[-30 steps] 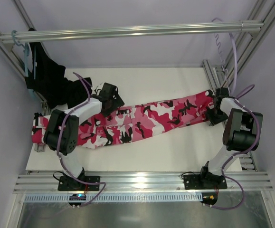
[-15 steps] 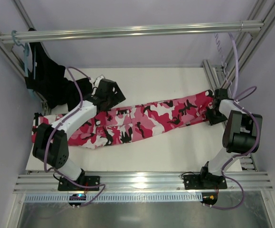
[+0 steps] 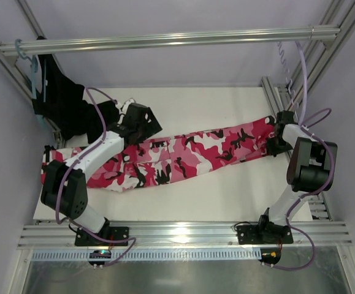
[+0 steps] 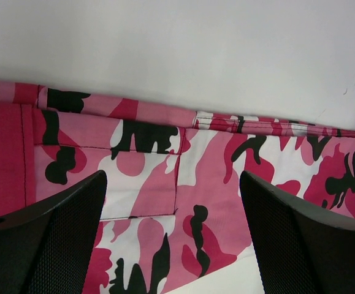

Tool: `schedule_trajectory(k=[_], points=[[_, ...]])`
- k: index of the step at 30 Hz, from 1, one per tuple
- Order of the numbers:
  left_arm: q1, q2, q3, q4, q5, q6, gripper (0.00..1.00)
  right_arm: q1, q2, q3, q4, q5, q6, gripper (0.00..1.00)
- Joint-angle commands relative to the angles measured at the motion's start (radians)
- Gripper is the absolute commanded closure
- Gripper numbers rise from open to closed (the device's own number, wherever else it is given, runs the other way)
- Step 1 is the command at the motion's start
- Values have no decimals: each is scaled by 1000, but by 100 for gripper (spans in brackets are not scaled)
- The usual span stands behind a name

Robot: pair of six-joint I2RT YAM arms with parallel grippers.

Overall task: Place the trousers on the hanger
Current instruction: Fold the trousers

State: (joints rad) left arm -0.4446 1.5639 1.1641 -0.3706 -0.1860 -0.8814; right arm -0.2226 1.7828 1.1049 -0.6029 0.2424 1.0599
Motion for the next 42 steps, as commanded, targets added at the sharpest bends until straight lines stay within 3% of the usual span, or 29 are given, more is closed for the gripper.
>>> schedule_trajectory(k=[1, 2, 10, 20, 28, 36, 42], points=[[0, -24, -9, 30, -4, 15, 12, 11, 33, 1, -35, 37, 6, 89], [0, -24, -7, 30, -6, 13, 12, 11, 33, -2, -44, 35, 2, 96], [0, -21, 9, -7, -58, 32, 12, 11, -57, -43, -138, 110, -26, 96], [0, -37, -13, -85, -98, 65, 12, 11, -226, -230, -83, 118, -41, 96], [0, -74, -38, -169, -227, 101, 10, -15, -335, -310, -104, 143, -98, 96], [0, -81, -101, -163, -196, 82, 10, -40, -503, -416, -164, 193, -104, 96], [0, -53, -83, -228, -198, 98, 9, -103, -635, -468, -63, 154, -234, 96]])
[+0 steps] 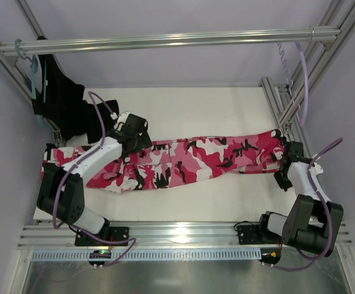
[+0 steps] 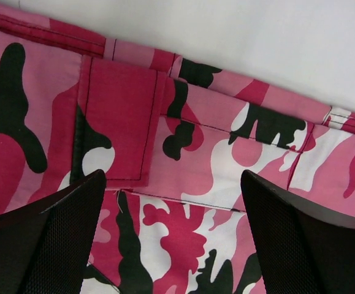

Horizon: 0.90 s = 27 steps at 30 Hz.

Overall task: Place the trousers on the hanger
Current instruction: Fold the trousers

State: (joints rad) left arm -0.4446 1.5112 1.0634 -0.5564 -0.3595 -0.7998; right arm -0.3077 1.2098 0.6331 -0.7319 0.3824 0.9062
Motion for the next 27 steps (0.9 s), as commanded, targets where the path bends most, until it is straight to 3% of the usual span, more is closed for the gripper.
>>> schedule_trajectory(k=[1, 5, 9, 15, 27], points=[[0, -11, 9, -37, -9, 14, 9, -31, -84, 16, 83, -9, -107, 96], [0, -100, -32, -10, 65, 14, 10, -99, -72, 59, 169, -120, -205, 60], [0, -150, -63, 12, 117, 28, 10, -116, -30, 53, 275, -203, -262, 47], [0, -175, -59, -16, 119, 34, 11, -140, 19, 43, 348, -180, -263, 43], [0, -224, -60, -17, 119, 10, 11, -208, 120, 33, 499, -281, -264, 43]])
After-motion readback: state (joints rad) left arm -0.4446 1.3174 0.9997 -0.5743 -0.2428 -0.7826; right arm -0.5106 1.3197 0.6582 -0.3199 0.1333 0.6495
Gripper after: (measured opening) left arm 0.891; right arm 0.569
